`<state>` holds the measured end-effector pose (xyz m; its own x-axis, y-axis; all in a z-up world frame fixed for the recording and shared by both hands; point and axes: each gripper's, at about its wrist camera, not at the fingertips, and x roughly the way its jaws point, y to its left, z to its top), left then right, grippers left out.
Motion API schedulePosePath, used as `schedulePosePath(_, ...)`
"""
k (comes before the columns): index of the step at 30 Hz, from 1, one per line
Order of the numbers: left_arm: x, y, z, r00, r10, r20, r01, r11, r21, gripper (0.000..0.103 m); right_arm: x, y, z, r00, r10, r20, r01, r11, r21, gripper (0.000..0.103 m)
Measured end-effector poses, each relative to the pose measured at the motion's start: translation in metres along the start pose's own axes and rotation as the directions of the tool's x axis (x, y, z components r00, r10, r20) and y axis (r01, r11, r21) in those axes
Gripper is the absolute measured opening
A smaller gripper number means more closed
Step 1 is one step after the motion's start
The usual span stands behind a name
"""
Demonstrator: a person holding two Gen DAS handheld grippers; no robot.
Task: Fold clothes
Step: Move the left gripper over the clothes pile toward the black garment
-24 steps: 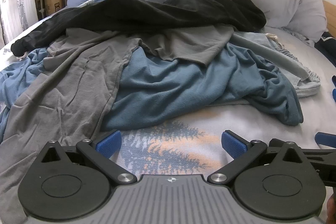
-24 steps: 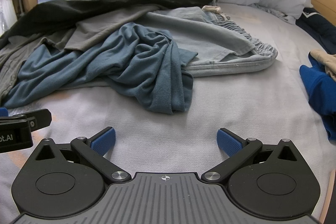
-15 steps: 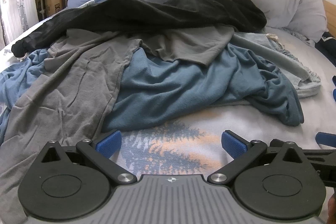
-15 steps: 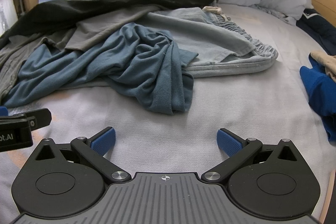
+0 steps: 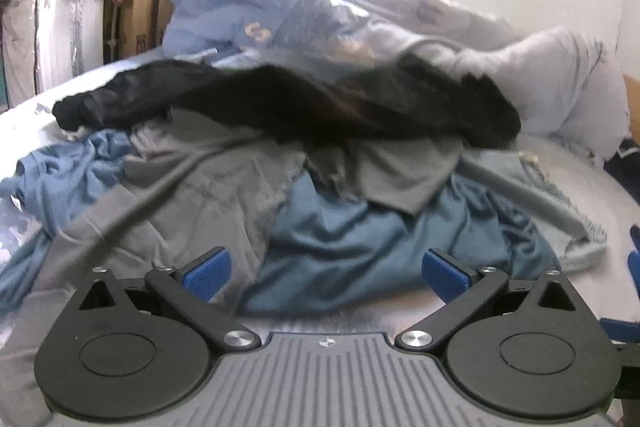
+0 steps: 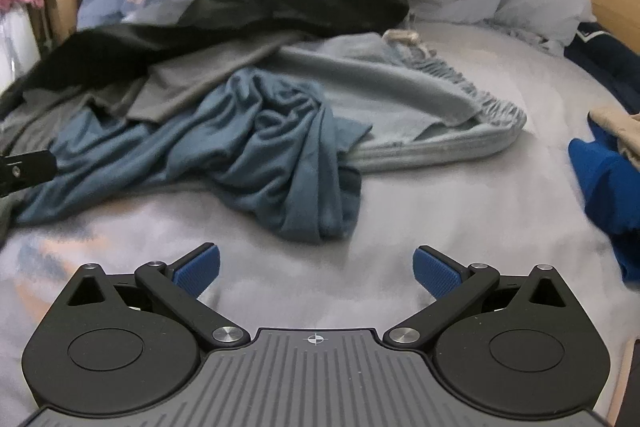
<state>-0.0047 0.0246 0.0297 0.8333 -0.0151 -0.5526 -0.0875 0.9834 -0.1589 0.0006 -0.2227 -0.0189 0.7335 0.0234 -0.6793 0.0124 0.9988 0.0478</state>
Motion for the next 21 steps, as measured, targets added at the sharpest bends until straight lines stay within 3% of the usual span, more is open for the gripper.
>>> schedulePosePath(4, -0.003, 0.008, 0.006, 0.999, 0.004, 0.043, -0.002, 0.999, -0.042, 0.103, -0.006, -0.002, 0.005, 0.999, 0.024, 0.039, -0.025, 1.0, 0.015, 0.103)
schedulePosePath(10, 0.001, 0.022, 0.007, 0.999, 0.008, 0.033, -0.004, 0.994, -0.112, 0.103, -0.007, -0.003, 0.007, 0.998, 0.04, 0.044, -0.041, 0.999, 0.019, 0.103)
schedulePosePath(21, -0.006, 0.031, 0.008, 0.997, 0.018, 0.077, -0.007, 0.991, -0.135, 0.103, -0.008, -0.001, 0.006, 0.998, 0.043, 0.049, -0.044, 0.999, 0.021, 0.103)
